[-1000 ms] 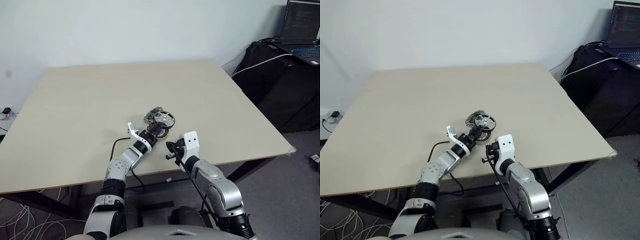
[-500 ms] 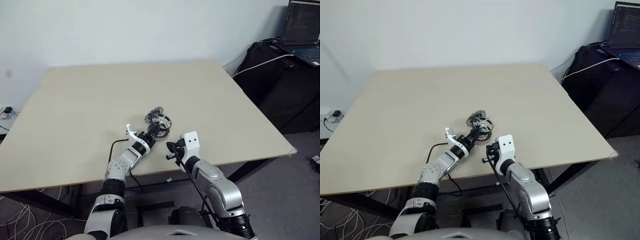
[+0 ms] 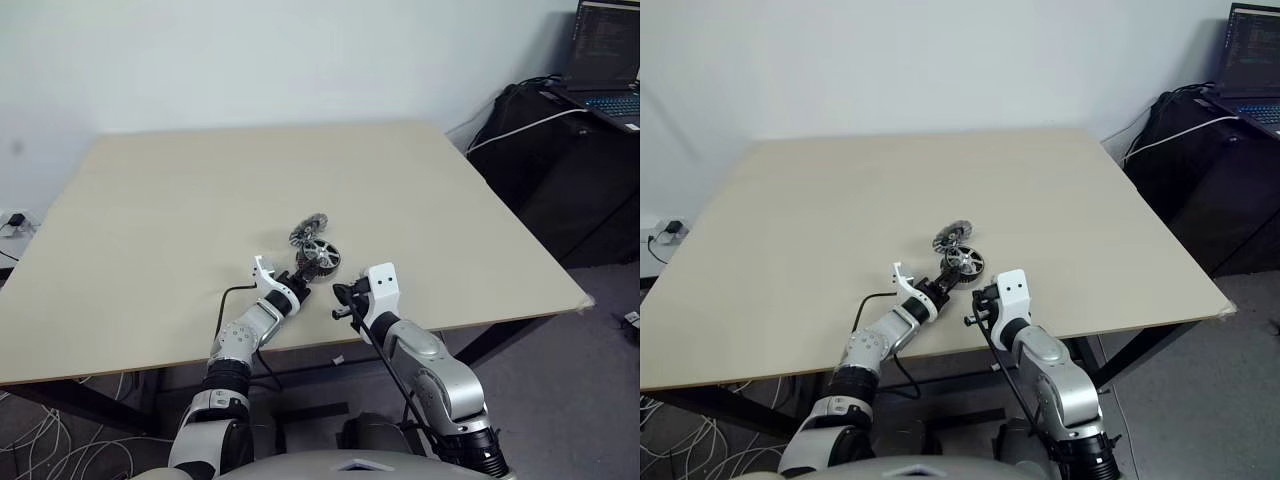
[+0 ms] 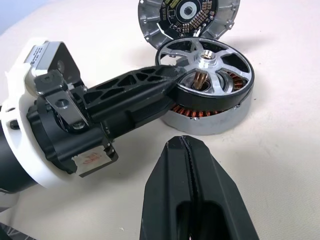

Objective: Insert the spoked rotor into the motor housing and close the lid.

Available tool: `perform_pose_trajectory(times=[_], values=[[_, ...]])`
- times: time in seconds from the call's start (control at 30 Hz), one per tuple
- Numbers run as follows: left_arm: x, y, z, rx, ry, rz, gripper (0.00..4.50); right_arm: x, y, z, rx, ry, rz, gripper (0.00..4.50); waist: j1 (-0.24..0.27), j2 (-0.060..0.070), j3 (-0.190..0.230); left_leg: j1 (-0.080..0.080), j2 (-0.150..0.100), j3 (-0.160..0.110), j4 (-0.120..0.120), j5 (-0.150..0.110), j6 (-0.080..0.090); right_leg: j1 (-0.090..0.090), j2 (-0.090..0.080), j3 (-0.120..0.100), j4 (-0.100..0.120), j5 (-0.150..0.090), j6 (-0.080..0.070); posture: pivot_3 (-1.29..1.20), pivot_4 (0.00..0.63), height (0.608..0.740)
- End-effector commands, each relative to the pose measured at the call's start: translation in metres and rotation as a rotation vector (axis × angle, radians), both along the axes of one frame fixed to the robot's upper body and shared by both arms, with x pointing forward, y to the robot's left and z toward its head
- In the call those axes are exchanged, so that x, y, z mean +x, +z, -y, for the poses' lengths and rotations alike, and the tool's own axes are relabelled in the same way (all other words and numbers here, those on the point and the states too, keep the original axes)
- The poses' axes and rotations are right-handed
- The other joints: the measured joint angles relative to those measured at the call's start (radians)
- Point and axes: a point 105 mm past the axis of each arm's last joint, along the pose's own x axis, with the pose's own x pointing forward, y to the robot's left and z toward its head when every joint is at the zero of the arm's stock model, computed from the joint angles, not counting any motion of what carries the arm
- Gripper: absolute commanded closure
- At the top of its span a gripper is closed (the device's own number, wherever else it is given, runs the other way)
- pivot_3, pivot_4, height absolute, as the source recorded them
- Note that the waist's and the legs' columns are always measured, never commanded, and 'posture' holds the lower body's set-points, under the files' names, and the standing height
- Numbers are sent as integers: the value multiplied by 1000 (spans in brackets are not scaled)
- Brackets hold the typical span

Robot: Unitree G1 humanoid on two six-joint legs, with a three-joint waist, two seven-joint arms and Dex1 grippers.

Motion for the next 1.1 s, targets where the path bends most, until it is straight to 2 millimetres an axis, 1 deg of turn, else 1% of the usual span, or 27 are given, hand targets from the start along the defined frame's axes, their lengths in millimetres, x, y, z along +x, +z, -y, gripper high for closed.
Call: perform_pose_trajectory(times=[0.03, 0.13, 0.17, 0.27, 0.33, 0.43, 0.57, 0.67, 0.8, 1.03, 1.1], values=[[-7, 9, 32, -115, -13, -4, 2808, 4, 18, -1, 22, -7, 65, 4500, 0, 0, 0, 0, 0, 0, 0, 0, 0, 0, 0, 0, 0, 0, 0, 0, 0, 740], [-7, 9, 33, -114, -12, -2, 1772, 4, 18, -1, 22, -7, 66, 4500, 1, 0, 0, 1, 0, 0, 0, 0, 0, 1, 0, 0, 0, 0, 0, 0, 0, 740], [-7, 9, 33, -113, -12, 0, 1515, 4, 18, -1, 22, -7, 67, 4500, 1, 0, -1, 1, 0, 0, 0, 0, 0, 1, 0, 0, 0, 0, 0, 0, 0, 740], [-8, 13, 32, -117, -21, 17, 504, 5, 18, -1, 23, -7, 68, 4500, 0, -1, -1, 5, 0, -1, 1, 0, 0, 1, -1, -1, 0, 0, 1, 0, 0, 740], [-9, 16, 31, -111, -32, 36, 504, 5, 18, -1, 22, -9, 69, 4500, 0, -1, -1, 6, 0, -1, 1, -2, -3, 2, -2, -1, 0, 1, 1, 0, 0, 740], [-13, 20, 25, -103, -40, 64, 504, 6, 19, 0, 22, -11, 71, 4500, -1, 0, -1, 6, 0, -1, 1, -2, -3, 1, -2, -1, 0, 2, 1, 0, 0, 740], [-18, 19, 12, -75, -20, 72, 504, 7, 19, 0, 24, -8, 72, 4500, -3, 0, -1, -2, 0, 0, 1, 2, 1, -2, -1, 0, 0, 3, 0, 0, 0, 740], [-19, 18, 7, -64, -6, 72, 504, 8, 19, -2, 25, -3, 73, 4500, -3, -1, -1, -2, 0, 0, 0, 1, 1, -2, 0, 1, 0, 3, -2, 0, 0, 740], [-23, 22, 3, -68, -2, 84, 504, 8, 20, -3, 27, 4, 75, 4500, 0, -1, 0, -1, -1, 0, 1, 1, 1, -1, 0, 1, 0, 2, 0, 0, 0, 740], [-29, 22, -6, -44, 4, 81, 504, 7, 19, -1, 25, 1, 74, 4500, -1, -1, 0, 1, 0, 0, 1, 0, -1, -3, -1, 0, 0, 2, 0, 0, 0, 740], [-30, 26, -11, -18, 7, 113, 504, 7, 19, -1, 25, -1, 75, 4500, 0, -1, 0, 1, 0, -1, 1, 0, -1, -3, -1, 0, 0, 2, 0, 0, 0, 740]])
